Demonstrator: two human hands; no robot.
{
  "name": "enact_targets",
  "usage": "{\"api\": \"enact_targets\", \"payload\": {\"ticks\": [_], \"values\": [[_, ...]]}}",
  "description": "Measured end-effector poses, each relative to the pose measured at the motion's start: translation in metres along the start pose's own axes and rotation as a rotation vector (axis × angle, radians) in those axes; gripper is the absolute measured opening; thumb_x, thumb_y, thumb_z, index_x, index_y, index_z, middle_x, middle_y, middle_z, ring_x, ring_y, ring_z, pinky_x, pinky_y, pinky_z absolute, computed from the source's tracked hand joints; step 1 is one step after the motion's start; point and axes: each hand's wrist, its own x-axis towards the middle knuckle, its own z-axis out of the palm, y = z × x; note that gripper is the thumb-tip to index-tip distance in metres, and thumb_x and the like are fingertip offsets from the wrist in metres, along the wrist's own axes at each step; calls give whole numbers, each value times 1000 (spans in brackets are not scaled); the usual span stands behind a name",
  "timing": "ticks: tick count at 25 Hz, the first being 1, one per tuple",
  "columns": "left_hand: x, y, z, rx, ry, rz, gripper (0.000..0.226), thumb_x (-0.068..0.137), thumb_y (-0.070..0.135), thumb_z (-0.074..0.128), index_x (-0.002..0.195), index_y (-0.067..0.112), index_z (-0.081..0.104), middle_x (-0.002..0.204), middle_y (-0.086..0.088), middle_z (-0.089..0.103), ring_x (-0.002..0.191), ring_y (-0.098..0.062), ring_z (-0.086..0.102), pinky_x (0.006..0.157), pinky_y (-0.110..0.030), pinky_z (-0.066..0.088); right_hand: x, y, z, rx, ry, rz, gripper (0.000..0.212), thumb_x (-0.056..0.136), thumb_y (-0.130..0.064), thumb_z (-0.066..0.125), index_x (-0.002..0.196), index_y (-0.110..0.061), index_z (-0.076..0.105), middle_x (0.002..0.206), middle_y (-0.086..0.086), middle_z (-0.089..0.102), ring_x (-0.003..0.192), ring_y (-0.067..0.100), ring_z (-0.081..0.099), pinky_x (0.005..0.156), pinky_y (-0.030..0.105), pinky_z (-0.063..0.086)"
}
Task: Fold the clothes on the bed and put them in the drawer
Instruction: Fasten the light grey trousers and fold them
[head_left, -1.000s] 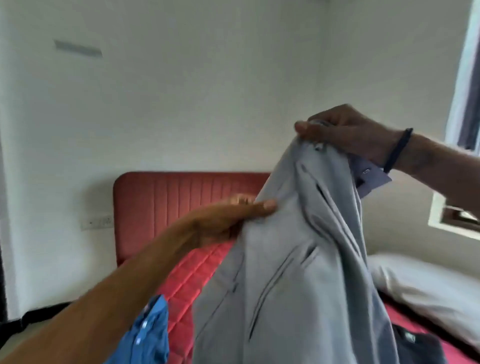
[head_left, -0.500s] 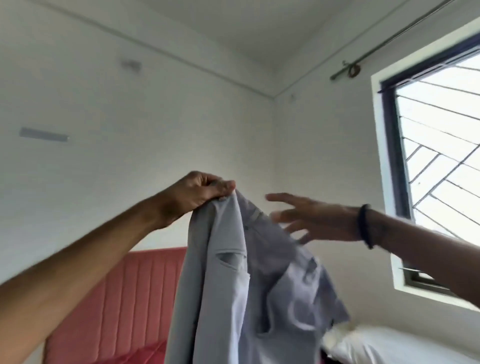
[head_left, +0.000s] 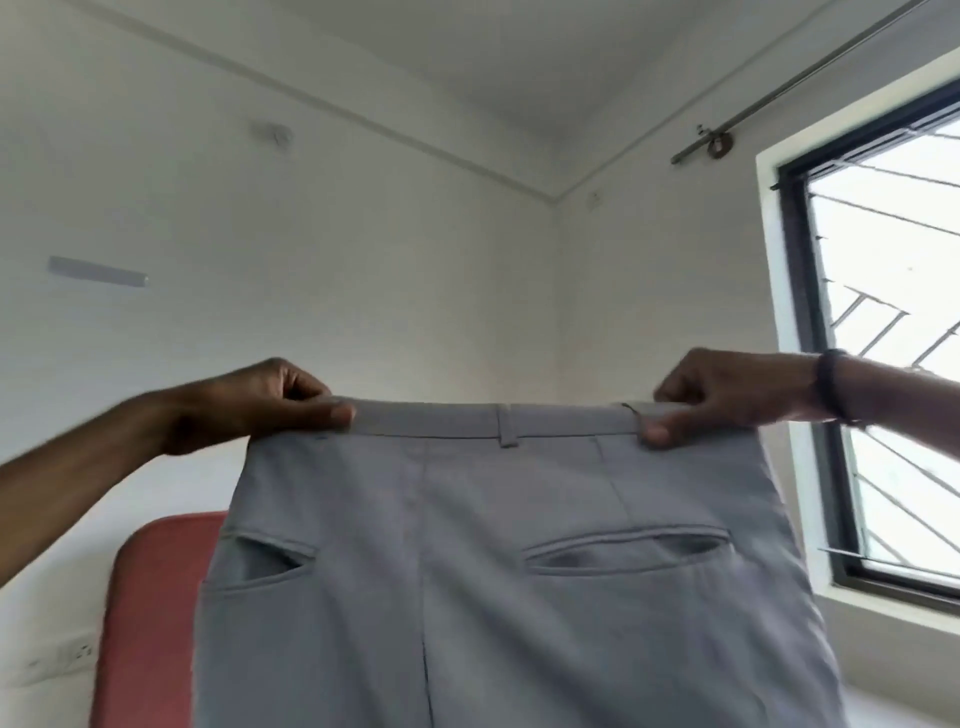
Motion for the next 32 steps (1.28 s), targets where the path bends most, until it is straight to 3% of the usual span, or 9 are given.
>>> {"api": "enact_targets", "payload": {"ticks": [7,10,13,18,20,22,25,28,32], "values": [[6,7,-24,379,23,-54,62,77,65,80,67,5,65,62,3,57,59,-15,51,58,-30,38,6,47,13,153,106,-3,21,95,-32,66,95,-18,81,92,7,79,84,18,76,75,36,62],[0,8,-17,343,-25,-52,21,83,45,78,78,25,80,79,5,76,74,-7,68,68,-23,50,18,71,27,372,263,-51,21,100,-8,61,86,-14,75,81,6,73,72,18,64,61,29,54],[-3,9,-12,169,83,42,24,89,40,74,77,19,78,81,4,74,78,-7,66,74,-24,50,27,69,48,678,374,25,39,89,13,43,67,-14,61,56,3,51,47,16,43,40,20,34],[-24,-6,-18,206,-15,-21,76,69,67,82,66,1,44,72,-11,49,75,-20,50,71,-35,40,9,61,29,669,380,-119,39,100,-13,49,70,-22,73,62,-8,67,55,5,64,54,15,50],[-37,-5,-31,213,-31,-56,86,58,72,86,72,-6,55,77,-18,60,79,-20,59,76,-37,46,1,76,16,433,351,-94,19,91,-39,73,91,-21,75,85,1,77,77,20,74,74,31,61],[-42,-12,-37,258,-47,-107,69,54,68,90,85,8,77,92,-9,76,90,-16,71,85,-35,55,-2,91,15,281,300,86,35,76,-41,87,100,-18,76,96,10,78,89,33,74,85,50,59],[-29,-48,-17,673,-75,-234,50,60,82,75,77,35,79,85,3,72,78,-15,64,75,-34,49,7,106,61,129,74,357,32,72,-43,89,93,-19,80,89,1,78,88,22,72,77,43,62],[-2,-105,35,761,65,-382,46,77,64,79,72,19,75,63,-1,68,69,-22,65,66,-33,48,28,108,137,-64,-161,579,40,78,-43,85,67,-7,73,62,6,73,60,21,72,55,30,57],[36,-117,31,585,598,-501,19,82,26,74,71,10,76,57,-7,71,64,-24,74,74,-40,64,81,107,130,-123,441,481,40,67,-51,79,68,-11,78,65,9,73,62,18,65,78,39,56]]}}
